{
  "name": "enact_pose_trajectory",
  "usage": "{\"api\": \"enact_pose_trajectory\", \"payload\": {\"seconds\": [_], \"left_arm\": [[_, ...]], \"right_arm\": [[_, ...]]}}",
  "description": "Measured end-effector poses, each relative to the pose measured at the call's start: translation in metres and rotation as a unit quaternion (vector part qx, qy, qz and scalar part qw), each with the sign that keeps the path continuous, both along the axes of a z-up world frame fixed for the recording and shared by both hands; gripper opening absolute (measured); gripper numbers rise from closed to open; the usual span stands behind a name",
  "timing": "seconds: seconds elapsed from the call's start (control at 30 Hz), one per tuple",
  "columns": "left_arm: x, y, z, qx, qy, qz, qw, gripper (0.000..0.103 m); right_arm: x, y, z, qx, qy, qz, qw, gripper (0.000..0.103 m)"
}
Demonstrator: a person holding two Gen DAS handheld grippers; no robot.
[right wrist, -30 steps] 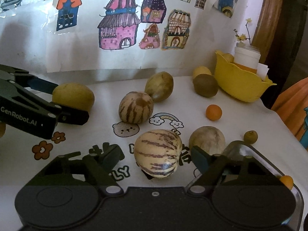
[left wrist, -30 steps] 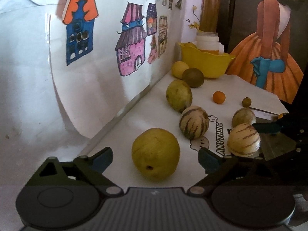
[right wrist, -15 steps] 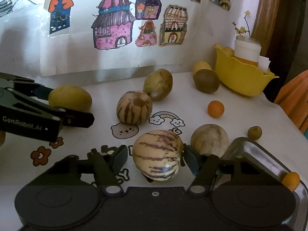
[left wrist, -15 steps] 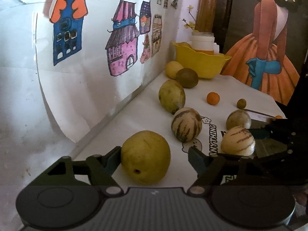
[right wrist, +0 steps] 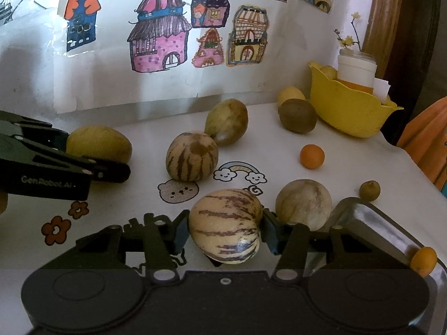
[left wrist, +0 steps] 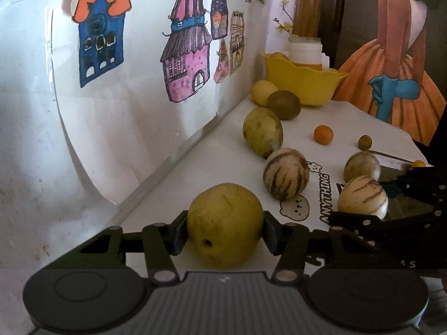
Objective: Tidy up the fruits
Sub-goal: 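Carry the pear in the left tool over the tray while the right tool carries the pepino there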
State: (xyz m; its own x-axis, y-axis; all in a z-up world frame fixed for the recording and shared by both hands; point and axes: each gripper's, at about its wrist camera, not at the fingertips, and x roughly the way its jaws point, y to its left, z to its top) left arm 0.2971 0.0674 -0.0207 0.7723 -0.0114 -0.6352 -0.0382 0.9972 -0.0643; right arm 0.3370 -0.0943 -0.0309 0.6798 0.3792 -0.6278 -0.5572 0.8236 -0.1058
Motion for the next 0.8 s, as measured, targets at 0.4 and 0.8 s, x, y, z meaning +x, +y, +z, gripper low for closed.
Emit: {"api": "enact_pose_trajectory", "payload": {"seconds": [0.4,0.8], "left_arm": [[-0.014,-0.016,0.006,-0.014,0.007,-0.004,0.9999,0.057],[-0.032,-0.025,0.023,-0.021,0.000,-0.003,0.9998,0.057]], "right_arm": [[-0.012,-0.018,0.009,0.037,0.007,-0.007,0.999,0.054],[-0.031,-0.035,0.027,0.061,-0.013,-0.009,0.998,0.054]]}}
